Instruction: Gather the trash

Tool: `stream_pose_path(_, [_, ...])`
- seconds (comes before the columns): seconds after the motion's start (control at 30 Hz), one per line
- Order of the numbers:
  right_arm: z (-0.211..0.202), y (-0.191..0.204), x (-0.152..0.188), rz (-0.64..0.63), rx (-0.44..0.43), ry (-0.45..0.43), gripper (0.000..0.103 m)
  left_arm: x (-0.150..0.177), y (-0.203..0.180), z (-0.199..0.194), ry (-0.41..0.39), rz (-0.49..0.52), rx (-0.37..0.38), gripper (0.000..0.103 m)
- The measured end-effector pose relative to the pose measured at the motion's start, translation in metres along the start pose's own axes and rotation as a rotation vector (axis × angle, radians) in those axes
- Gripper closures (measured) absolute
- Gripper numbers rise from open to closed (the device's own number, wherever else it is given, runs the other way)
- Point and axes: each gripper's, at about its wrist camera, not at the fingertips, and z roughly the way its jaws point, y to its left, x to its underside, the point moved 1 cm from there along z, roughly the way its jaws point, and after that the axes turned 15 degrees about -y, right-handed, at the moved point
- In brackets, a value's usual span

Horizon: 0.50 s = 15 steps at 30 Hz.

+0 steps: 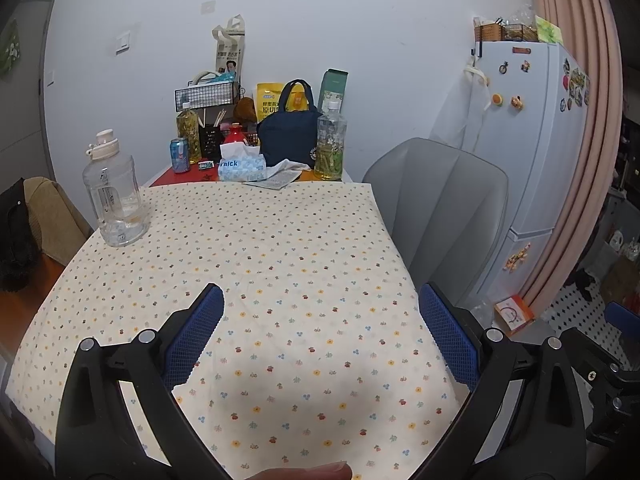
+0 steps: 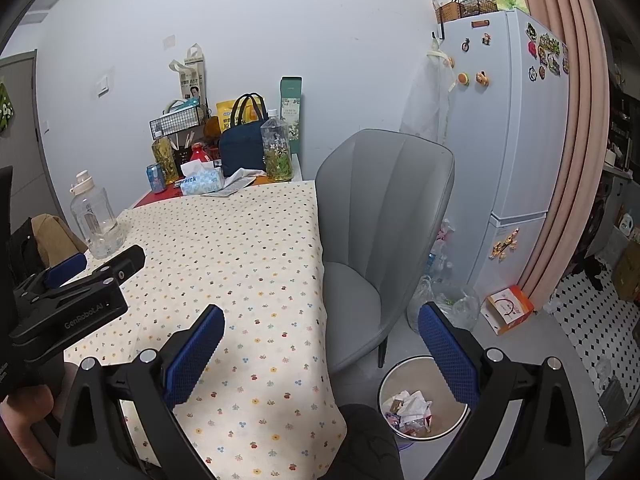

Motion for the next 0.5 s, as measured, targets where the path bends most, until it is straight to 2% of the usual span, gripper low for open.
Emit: stream_pose_path(0.5, [0.0094, 0.0007, 0.0067, -0.002, -0.012, 0.02, 0.008, 0.0059, 0.0027, 0.0002, 0.012, -0.004, -0.008, 0.006])
